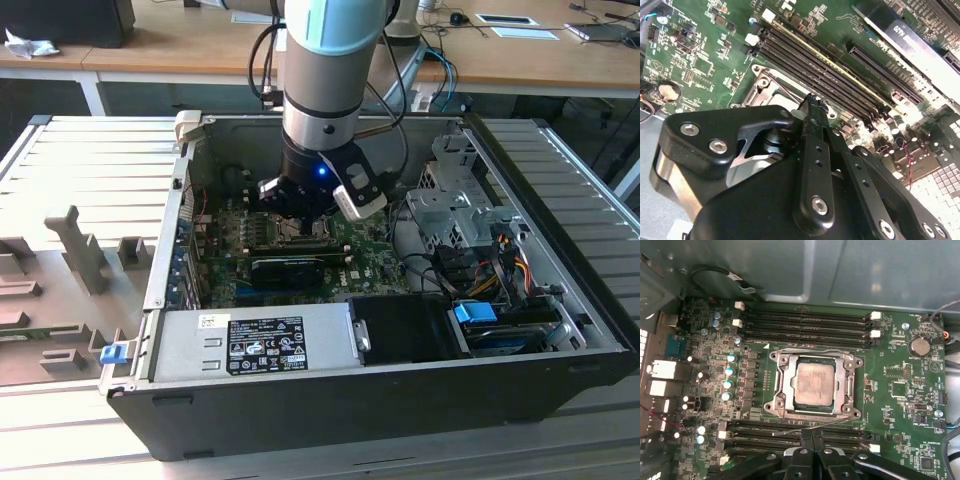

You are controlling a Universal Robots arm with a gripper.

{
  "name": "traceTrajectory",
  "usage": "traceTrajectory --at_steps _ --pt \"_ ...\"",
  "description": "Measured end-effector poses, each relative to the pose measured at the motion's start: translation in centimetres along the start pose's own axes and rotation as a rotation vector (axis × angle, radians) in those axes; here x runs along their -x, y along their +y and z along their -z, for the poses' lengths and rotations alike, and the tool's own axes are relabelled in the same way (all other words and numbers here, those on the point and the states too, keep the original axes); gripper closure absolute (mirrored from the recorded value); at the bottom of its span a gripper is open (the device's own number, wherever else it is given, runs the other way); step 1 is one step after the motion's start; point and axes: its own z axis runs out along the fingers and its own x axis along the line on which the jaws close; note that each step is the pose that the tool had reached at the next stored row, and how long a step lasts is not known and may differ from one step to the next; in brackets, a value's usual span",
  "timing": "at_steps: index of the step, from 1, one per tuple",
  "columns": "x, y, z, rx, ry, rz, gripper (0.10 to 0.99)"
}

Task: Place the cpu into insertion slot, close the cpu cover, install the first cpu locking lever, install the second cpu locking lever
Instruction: 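Install the second cpu locking lever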

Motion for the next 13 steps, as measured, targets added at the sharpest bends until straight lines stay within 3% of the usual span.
traceTrajectory --at_steps 3,9,13 --pt "-0.14 0.0 -0.06 0.013 -0.0012 -0.001 0.98" --pt "-1.59 0.08 -0.27 0.031 -0.0025 -0.001 0.98" --pt "-2.32 0.1 -0.46 0.035 -0.0029 -0.001 0.98"
